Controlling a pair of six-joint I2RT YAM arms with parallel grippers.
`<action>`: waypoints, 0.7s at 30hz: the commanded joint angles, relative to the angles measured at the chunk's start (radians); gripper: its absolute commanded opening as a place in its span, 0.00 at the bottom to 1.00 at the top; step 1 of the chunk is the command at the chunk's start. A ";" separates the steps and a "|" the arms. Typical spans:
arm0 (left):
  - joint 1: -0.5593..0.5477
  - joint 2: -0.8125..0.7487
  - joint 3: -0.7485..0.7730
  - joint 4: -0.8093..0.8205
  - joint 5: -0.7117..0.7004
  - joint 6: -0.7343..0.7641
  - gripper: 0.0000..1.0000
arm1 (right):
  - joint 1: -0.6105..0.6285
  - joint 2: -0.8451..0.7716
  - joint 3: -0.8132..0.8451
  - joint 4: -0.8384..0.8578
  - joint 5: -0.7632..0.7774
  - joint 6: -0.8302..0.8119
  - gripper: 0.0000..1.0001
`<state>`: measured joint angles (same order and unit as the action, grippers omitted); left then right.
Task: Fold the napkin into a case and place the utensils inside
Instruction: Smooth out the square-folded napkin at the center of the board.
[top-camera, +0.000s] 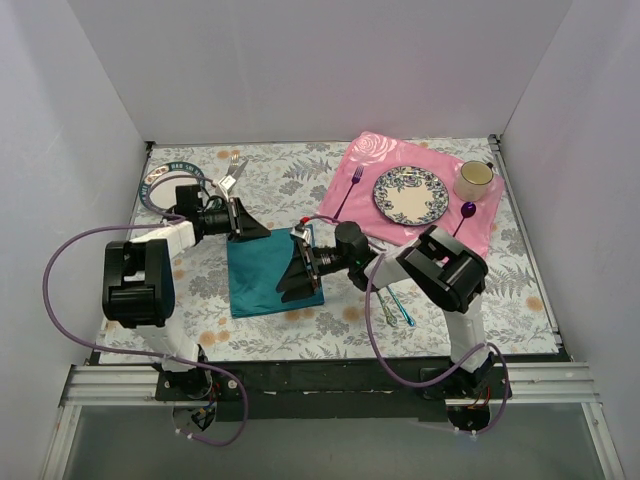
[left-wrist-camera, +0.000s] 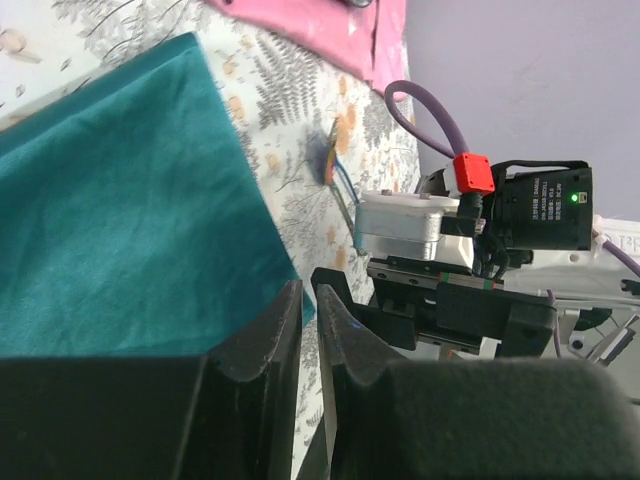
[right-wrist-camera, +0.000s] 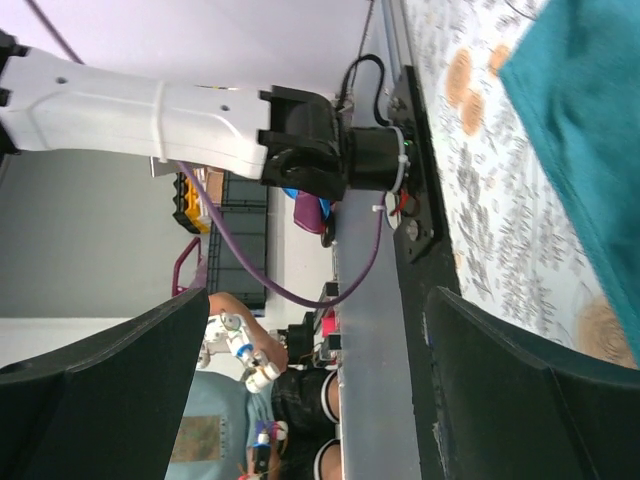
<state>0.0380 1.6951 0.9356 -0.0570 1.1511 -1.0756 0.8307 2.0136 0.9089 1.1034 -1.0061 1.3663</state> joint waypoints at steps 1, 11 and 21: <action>0.005 0.049 -0.004 -0.099 -0.042 0.084 0.09 | -0.010 0.062 -0.015 0.048 -0.023 0.014 0.99; 0.007 0.158 0.009 -0.185 -0.155 0.157 0.00 | -0.019 0.131 -0.042 0.058 -0.025 -0.032 0.99; 0.005 0.190 0.031 -0.237 -0.177 0.181 0.00 | -0.036 0.053 0.037 -0.091 -0.042 -0.131 0.99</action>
<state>0.0383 1.9064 0.9360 -0.2699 0.9794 -0.9298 0.8082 2.1468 0.8822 1.0725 -1.0313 1.3041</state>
